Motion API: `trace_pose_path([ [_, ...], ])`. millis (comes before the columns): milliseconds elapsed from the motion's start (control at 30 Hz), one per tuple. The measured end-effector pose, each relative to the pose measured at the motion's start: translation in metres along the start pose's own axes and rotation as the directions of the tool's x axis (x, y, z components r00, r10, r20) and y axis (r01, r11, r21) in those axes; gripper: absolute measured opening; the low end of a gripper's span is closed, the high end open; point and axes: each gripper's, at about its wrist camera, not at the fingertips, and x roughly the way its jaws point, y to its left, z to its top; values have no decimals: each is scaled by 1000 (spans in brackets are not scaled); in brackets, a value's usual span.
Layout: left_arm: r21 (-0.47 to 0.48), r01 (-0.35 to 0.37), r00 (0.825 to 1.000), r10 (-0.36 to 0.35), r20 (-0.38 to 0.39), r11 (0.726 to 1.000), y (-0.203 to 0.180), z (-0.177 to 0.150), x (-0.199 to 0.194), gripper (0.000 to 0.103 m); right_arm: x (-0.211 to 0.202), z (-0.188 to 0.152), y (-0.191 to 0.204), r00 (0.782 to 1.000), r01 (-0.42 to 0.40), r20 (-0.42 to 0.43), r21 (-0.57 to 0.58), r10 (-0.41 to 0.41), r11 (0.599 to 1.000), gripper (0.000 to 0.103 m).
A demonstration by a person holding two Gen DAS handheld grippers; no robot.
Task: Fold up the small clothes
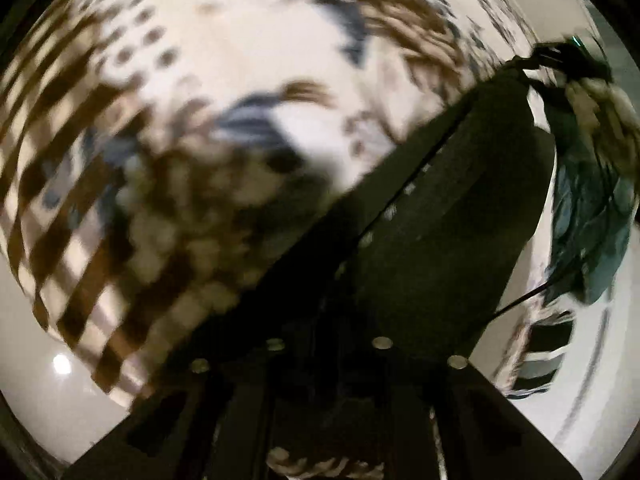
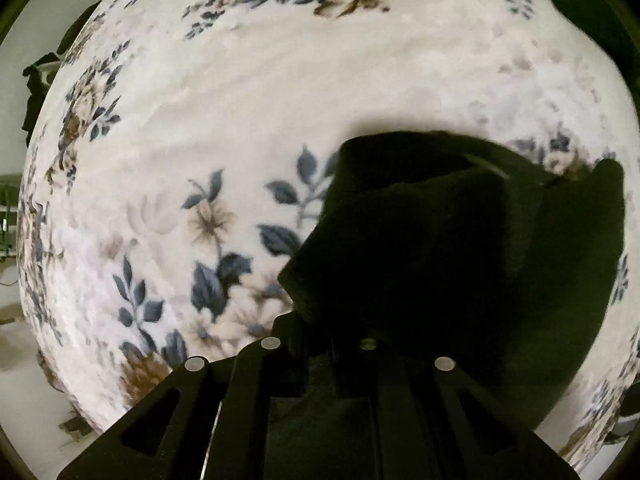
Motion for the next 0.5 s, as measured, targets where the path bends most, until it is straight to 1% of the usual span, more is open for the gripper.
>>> trace_pose_path([
  [33, -15, -8, 1000, 8, -13, 1000, 7, 0, -3, 23, -3, 0, -1, 998, -57, -12, 18, 58, 998, 33],
  [67, -23, -17, 999, 17, -28, 1000, 14, -1, -8, 25, -9, -1, -4, 981, -192, -21, 35, 193, 981, 41],
  [100, -23, -33, 999, 32, -42, 999, 18, 0, -16, 36, -16, -2, -7, 954, -299, -20, 47, 300, 953, 44],
  [133, -15, -49, 998, 48, -48, 999, 19, 3, -22, 46, -28, -5, -14, 927, -374, -3, 60, 375, 925, 51],
  [167, 0, -65, 997, 65, -43, 998, 16, 10, -30, 62, -44, -10, -25, 921, -389, 42, 69, 387, 919, 55],
  [233, 34, -29, 1000, 29, -5, 999, -4, 32, -44, 67, -72, -19, -52, 926, -367, 125, 84, 355, 926, 55],
  [300, 102, 13, 999, -16, 29, 995, -39, 63, -51, 70, -94, -26, -83, 949, -271, 192, 98, 249, 958, 55],
  [333, 154, 41, 998, -49, 48, 987, -65, 84, -51, 70, -101, -30, -100, 958, -212, 220, 106, 185, 972, 55],
  [367, 211, 56, 995, -72, 65, 976, -95, 105, -49, 70, -106, -33, -121, 963, -158, 238, 123, 126, 980, 55],
  [400, 253, 72, 993, -94, 75, 965, -118, 121, -45, 70, -106, -34, -136, 967, -130, 238, 145, 93, 981, 56],
  [433, 309, 99, 988, -130, 80, 946, -150, 143, -37, 70, -103, -37, -159, 971, -107, 229, 190, 62, 976, 56],
  [500, 399, 98, 987, -140, 79, 912, -199, 180, -16, 70, -89, -41, -200, 977, -122, 203, 281, 65, 952, 56],
])
